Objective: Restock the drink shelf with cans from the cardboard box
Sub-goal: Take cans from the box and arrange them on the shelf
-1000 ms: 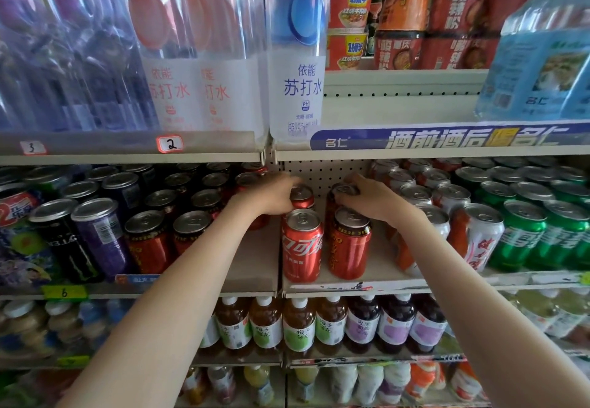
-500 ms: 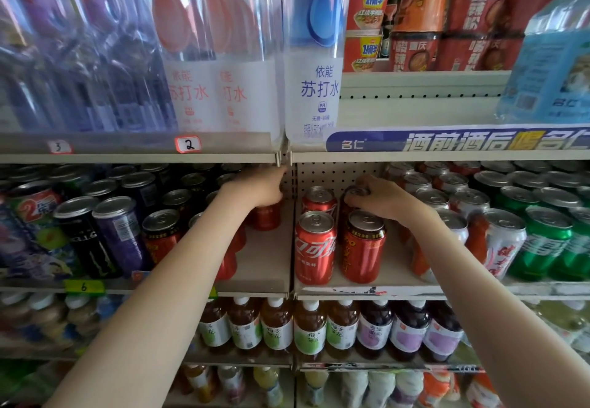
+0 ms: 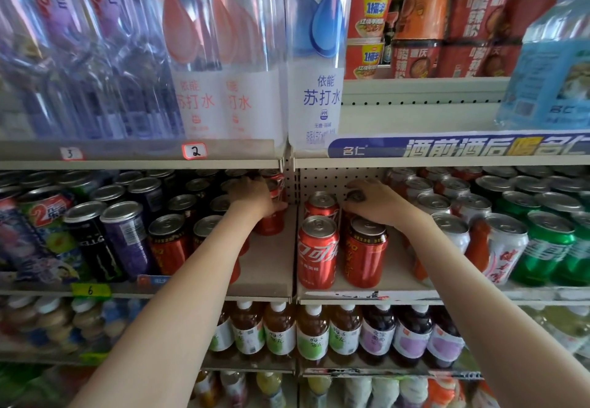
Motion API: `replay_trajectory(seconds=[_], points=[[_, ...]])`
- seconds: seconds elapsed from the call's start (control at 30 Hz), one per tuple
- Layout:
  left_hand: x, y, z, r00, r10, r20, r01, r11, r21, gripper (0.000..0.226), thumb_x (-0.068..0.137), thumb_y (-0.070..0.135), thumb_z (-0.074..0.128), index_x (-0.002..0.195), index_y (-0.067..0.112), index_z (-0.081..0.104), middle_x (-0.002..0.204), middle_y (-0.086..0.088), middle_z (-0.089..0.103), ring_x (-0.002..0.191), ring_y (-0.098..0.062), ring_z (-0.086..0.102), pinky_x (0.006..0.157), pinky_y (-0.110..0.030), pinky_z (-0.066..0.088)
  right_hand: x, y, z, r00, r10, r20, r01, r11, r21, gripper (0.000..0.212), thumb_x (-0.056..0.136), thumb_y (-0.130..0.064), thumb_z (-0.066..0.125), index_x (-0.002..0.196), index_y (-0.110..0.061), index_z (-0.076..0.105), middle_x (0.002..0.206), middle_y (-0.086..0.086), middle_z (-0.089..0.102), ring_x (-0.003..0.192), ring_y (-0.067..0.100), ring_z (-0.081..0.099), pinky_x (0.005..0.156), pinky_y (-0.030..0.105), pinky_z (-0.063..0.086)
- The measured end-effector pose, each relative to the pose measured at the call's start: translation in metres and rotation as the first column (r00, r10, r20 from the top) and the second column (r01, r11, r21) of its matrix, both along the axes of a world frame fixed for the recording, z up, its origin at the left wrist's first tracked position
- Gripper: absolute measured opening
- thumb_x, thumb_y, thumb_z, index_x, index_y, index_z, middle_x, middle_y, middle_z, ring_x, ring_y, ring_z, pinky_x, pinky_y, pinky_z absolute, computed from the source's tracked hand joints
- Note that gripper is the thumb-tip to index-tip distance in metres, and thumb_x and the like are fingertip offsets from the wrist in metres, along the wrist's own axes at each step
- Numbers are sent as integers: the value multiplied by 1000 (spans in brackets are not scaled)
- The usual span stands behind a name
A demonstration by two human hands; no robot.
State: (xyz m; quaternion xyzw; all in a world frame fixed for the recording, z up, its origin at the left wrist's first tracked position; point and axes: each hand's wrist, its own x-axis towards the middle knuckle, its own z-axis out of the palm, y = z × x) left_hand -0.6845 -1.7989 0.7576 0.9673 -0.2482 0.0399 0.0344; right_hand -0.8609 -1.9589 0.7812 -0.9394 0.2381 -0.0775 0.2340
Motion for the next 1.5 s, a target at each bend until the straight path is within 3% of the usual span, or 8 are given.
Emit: replay_trajectory(seconds=[0.23, 0.5, 0.63, 0.77, 0.83, 1.07, 1.33, 1.5], points=[[-5, -17, -6, 995, 91, -31, -95, 975, -203, 88, 81, 67, 52, 140, 5, 34, 139, -21, 44, 124, -38, 47, 93, -43, 44, -2, -1, 3, 999, 44, -24, -44, 999, -31, 53, 92, -37, 54, 140, -16, 42, 143, 11, 42, 125, 29, 47, 85, 27, 39], [0, -22, -10, 998, -27, 55, 37, 981, -188, 63, 83, 51, 61, 121, 2, 49, 112, -14, 64, 100, -32, 63, 68, -31, 45, -4, -10, 6, 995, 61, -80, -64, 997, -39, 45, 87, -38, 58, 128, -20, 53, 130, 6, 56, 112, 23, 54, 83, 27, 44], [2, -25, -11, 987, -126, 101, 148, 958, -246, 53, 85, 54, 57, 111, 8, 59, 107, -12, 66, 96, -31, 63, 69, -29, 46, -2, -13, 8, 991, 78, -107, -83, 996, -45, 37, 86, -39, 57, 118, -19, 58, 120, 5, 62, 101, 20, 58, 84, 31, 50], [12, -42, -10, 951, -308, 20, 293, 882, -369, 71, 65, 74, 47, 118, 27, 53, 111, 0, 65, 100, -21, 63, 82, -35, 55, -3, -9, 11, 979, 146, -142, -159, 984, -84, 46, 95, -28, 50, 140, -20, 43, 143, 5, 46, 127, 24, 46, 97, 27, 36], [27, -54, -18, 917, -397, -28, 353, 845, -402, 59, 63, 75, 47, 105, 34, 55, 100, 8, 66, 91, -13, 64, 79, -36, 57, -3, -8, 10, 974, 180, -136, -189, 980, -58, 46, 98, -24, 47, 143, -26, 40, 147, 3, 42, 130, 23, 43, 95, 23, 34], [25, -63, -7, 731, -660, -175, 515, 701, -494, 9, 86, 32, 59, 79, 34, 62, 83, 10, 67, 85, -12, 64, 86, -45, 53, -3, -10, 7, 975, 184, -124, -185, 983, 7, 46, 98, -25, 46, 142, -34, 39, 147, 4, 42, 128, 24, 45, 95, 26, 36], [26, -72, -6, 655, -710, -259, 534, 677, -506, 32, 97, 33, 49, 128, 25, 53, 132, 1, 56, 121, -12, 50, 108, -35, 37, -1, -12, 10, 970, 191, -148, -187, 981, 42, 47, 96, -26, 49, 142, -32, 39, 147, 3, 41, 131, 22, 43, 101, 28, 34], [32, -64, 1, 765, -584, -272, 380, 750, -542, 58, 97, 53, 34, 149, 28, 28, 155, 9, 26, 142, -12, 22, 119, -39, 17, -1, -14, 11, 970, 202, -135, -196, 979, 54, 47, 97, -23, 49, 142, -30, 40, 148, -1, 41, 132, 17, 41, 95, 18, 27]])
